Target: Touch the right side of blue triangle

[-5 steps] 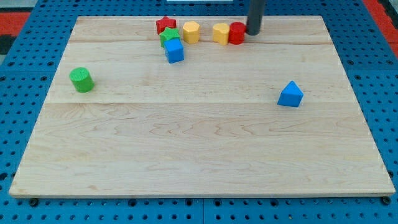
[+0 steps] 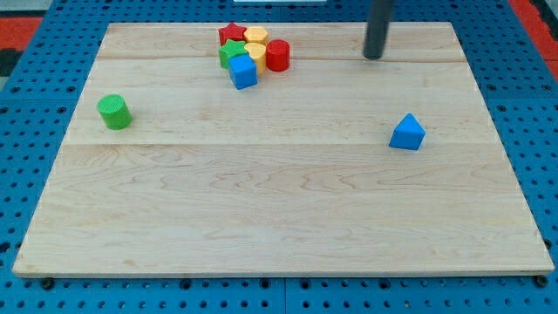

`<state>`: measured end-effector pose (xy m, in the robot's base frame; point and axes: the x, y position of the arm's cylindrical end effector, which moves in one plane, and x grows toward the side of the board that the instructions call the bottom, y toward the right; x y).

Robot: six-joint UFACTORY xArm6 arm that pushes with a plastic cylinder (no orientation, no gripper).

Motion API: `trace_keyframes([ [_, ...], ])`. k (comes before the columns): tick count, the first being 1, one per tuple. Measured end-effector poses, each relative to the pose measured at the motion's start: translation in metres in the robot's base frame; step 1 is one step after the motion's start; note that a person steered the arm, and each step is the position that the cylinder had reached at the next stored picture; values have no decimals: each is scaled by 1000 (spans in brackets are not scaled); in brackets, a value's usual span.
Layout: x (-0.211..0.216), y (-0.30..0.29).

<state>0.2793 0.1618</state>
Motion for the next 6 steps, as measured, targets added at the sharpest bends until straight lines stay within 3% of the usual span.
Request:
trace_keyframes([
  [1, 71, 35],
  [3, 148, 28],
  [4, 159, 41],
  [5, 164, 4],
  [6, 164, 4],
])
